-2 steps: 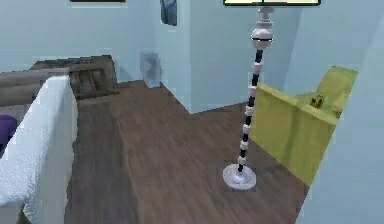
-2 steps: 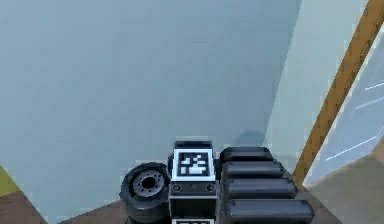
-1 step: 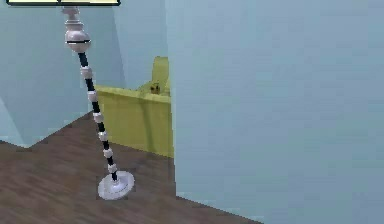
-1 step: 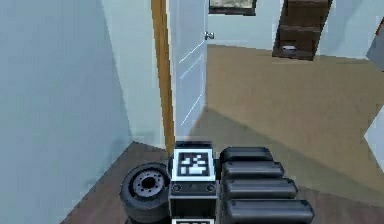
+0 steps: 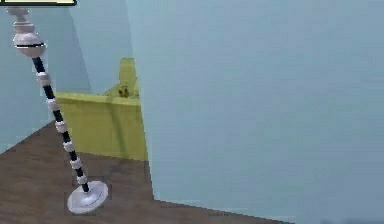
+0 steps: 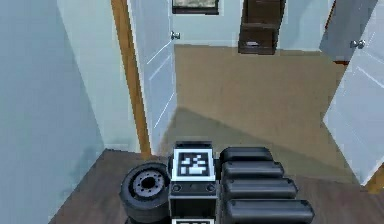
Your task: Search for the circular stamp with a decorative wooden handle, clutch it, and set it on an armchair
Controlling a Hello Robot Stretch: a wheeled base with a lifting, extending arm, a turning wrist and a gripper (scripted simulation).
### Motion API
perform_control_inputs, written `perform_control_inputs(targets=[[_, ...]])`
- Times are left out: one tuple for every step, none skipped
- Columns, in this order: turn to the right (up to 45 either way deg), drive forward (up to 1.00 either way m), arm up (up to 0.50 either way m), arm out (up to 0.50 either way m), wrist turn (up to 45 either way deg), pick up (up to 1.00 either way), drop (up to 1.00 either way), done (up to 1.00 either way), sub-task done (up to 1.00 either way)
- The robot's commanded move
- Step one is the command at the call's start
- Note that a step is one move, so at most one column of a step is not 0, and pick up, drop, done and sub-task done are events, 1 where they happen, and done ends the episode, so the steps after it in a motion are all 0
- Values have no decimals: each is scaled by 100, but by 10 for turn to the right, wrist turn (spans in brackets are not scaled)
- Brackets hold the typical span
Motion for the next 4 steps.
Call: perform_control_inputs(targets=[[0, 10, 0, 0, 0, 0, 0, 0, 0], [-450, 0, 0, 0, 0, 0, 0, 0, 0], [-210, 0, 0, 0, 0, 0, 0, 0, 0], [0, 100, 0, 0, 0, 0, 0, 0, 0]])
